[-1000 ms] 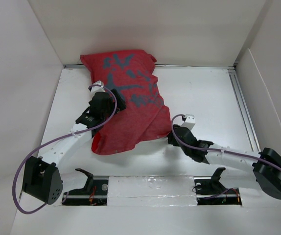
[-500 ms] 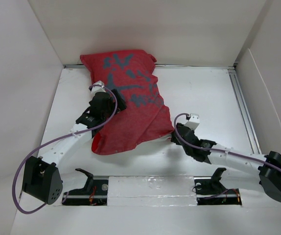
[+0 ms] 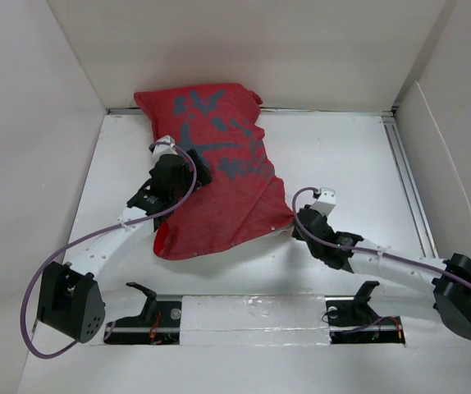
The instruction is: Put the pillow into the pillowcase
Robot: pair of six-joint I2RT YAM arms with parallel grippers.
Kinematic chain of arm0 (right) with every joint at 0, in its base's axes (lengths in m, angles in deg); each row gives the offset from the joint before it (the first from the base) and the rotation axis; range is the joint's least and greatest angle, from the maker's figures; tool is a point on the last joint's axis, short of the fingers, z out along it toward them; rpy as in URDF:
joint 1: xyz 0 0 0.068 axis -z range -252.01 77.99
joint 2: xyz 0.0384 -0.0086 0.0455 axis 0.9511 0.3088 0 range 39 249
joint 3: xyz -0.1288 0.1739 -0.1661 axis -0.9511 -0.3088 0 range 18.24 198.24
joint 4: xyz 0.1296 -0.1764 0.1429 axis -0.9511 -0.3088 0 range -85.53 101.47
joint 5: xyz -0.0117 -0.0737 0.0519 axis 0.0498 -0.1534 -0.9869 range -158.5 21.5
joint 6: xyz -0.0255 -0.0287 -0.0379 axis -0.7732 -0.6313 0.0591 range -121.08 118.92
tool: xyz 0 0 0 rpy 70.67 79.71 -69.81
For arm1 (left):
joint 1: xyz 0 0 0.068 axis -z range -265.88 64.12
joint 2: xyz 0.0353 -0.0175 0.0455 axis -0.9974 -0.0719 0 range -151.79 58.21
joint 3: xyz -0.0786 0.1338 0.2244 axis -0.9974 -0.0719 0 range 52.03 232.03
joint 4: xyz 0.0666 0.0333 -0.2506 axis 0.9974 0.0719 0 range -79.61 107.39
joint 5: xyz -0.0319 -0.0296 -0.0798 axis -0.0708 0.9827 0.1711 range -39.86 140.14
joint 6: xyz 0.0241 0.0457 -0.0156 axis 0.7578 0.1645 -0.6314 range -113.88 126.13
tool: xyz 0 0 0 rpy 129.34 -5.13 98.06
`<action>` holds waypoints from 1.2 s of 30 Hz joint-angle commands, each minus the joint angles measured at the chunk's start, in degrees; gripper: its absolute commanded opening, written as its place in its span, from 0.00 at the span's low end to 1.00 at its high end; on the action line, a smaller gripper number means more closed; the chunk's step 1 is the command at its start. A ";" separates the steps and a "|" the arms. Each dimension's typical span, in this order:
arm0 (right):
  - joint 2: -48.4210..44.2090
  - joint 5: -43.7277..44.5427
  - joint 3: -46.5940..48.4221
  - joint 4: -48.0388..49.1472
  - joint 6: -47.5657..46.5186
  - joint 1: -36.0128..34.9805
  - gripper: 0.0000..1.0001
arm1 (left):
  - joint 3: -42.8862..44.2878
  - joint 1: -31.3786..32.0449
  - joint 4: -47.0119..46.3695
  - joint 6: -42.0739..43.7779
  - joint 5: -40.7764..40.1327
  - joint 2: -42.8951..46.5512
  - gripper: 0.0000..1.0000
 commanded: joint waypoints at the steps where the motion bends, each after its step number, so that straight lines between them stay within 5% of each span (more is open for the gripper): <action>1: 1.49 0.06 3.08 2.05 -0.79 0.52 0.00 | 0.35 0.95 -2.15 0.48 0.74 0.18 0.93; 6: -0.52 -0.99 3.08 2.05 -1.32 0.52 0.00 | 0.35 2.88 1.89 -2.07 -4.27 3.86 0.94; 14: -1.59 -3.02 8.35 3.98 -5.87 2.54 0.00 | -10.36 2.89 6.45 -5.85 -5.33 27.83 1.00; 21: 2.62 -5.83 18.10 6.10 -10.10 6.05 0.00 | -16.95 2.89 9.46 -6.90 -1.02 32.08 1.00; 36: 20.47 -10.75 36.47 4.34 -13.80 23.28 0.00 | -30.93 2.89 -9.27 0.74 28.51 35.34 0.95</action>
